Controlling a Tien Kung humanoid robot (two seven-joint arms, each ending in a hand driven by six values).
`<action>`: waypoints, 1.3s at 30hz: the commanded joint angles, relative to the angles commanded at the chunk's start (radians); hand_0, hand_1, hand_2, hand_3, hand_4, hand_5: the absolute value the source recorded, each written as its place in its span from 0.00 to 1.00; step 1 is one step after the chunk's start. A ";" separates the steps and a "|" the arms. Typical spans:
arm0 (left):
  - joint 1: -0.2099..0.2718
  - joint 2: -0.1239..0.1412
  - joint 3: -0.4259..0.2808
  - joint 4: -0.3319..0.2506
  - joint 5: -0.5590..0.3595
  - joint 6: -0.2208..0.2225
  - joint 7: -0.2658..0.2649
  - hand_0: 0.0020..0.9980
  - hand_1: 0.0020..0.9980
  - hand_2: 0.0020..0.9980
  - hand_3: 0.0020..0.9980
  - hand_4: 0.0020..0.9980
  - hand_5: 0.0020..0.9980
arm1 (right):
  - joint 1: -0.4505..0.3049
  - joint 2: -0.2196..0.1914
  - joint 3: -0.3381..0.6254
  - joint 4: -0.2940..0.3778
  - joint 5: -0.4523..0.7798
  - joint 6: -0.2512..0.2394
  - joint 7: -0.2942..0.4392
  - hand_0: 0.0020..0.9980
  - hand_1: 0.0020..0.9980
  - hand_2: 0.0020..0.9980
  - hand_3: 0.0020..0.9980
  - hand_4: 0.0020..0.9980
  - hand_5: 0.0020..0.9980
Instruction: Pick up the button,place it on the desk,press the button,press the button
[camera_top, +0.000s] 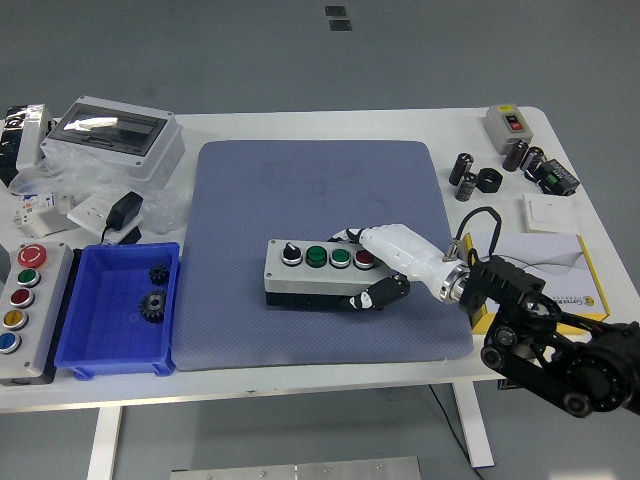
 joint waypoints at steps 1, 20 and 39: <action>0.000 0.000 0.000 0.000 0.000 0.000 0.000 0.61 0.60 0.54 0.60 0.64 0.21 | 0.000 0.000 0.001 0.000 0.002 0.001 0.000 0.67 0.68 0.67 0.69 0.35 0.00; -0.002 0.000 0.001 0.000 0.003 -0.001 0.001 0.61 0.60 0.54 0.60 0.63 0.20 | 0.007 -0.005 -0.018 -0.005 0.023 -0.005 0.008 0.93 0.88 0.91 0.94 0.67 0.02; 0.001 0.000 0.004 0.000 0.006 -0.004 0.003 0.61 0.60 0.53 0.60 0.63 0.20 | -0.004 -0.067 -0.004 0.055 0.133 0.051 0.004 0.95 0.90 0.93 0.97 0.68 0.03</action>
